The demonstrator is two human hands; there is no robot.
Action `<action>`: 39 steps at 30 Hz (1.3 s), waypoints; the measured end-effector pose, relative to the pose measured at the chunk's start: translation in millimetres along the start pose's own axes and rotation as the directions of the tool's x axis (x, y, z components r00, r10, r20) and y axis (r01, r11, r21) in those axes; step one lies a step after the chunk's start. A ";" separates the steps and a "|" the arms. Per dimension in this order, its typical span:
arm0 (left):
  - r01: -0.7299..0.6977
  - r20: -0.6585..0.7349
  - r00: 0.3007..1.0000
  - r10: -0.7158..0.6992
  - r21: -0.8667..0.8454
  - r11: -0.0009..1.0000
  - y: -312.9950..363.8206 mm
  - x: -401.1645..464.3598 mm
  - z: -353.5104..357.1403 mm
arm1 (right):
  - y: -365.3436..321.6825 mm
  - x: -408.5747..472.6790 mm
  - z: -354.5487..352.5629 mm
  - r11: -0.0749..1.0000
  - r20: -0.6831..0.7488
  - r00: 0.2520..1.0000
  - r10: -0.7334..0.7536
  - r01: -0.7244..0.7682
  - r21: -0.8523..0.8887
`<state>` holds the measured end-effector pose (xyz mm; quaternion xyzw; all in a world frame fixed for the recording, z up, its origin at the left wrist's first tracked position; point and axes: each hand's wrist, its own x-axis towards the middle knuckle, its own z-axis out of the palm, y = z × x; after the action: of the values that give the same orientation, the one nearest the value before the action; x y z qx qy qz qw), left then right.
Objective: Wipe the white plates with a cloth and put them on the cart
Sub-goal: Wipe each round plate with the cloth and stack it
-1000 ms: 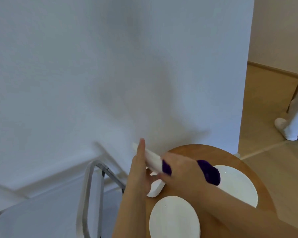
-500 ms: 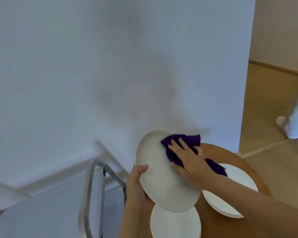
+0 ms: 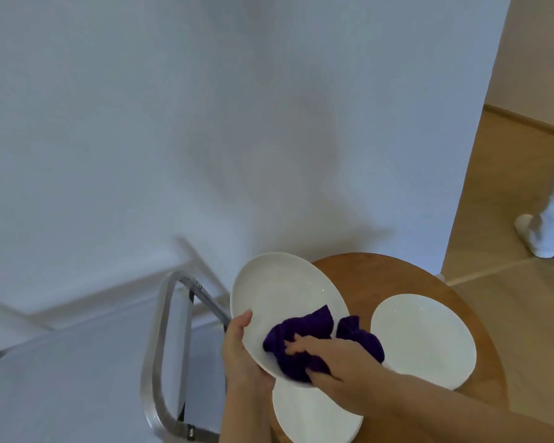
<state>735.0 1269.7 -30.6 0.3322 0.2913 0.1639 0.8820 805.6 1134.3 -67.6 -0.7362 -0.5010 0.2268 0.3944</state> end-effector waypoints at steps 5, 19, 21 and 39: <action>0.089 0.141 0.987 -0.079 -0.062 0.994 -15.0 -6.9 -25.4 | 39.2 -9.4 -4.8 0.965 -0.029 0.993 0.115 -0.119 -0.234; 0.320 -0.521 0.812 -0.264 0.019 0.947 -91.3 25.3 -137.7 | 73.1 -28.9 11.8 0.894 -0.317 0.852 0.416 -0.447 -0.030; 0.346 -0.500 0.813 -0.300 0.000 0.938 -100.6 28.6 -147.4 | 77.1 -31.5 16.9 0.876 -0.304 0.833 0.463 -0.482 0.014; 0.525 -0.591 0.804 0.070 0.760 0.384 -151.4 49.8 -189.8 | 91.8 -35.6 29.8 0.780 -0.204 0.753 0.625 -0.593 0.201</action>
<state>670.0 1277.0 -269.7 0.6452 0.6093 -0.0634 0.4565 821.1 1095.1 -161.4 -0.8563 -0.1623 0.2751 0.4058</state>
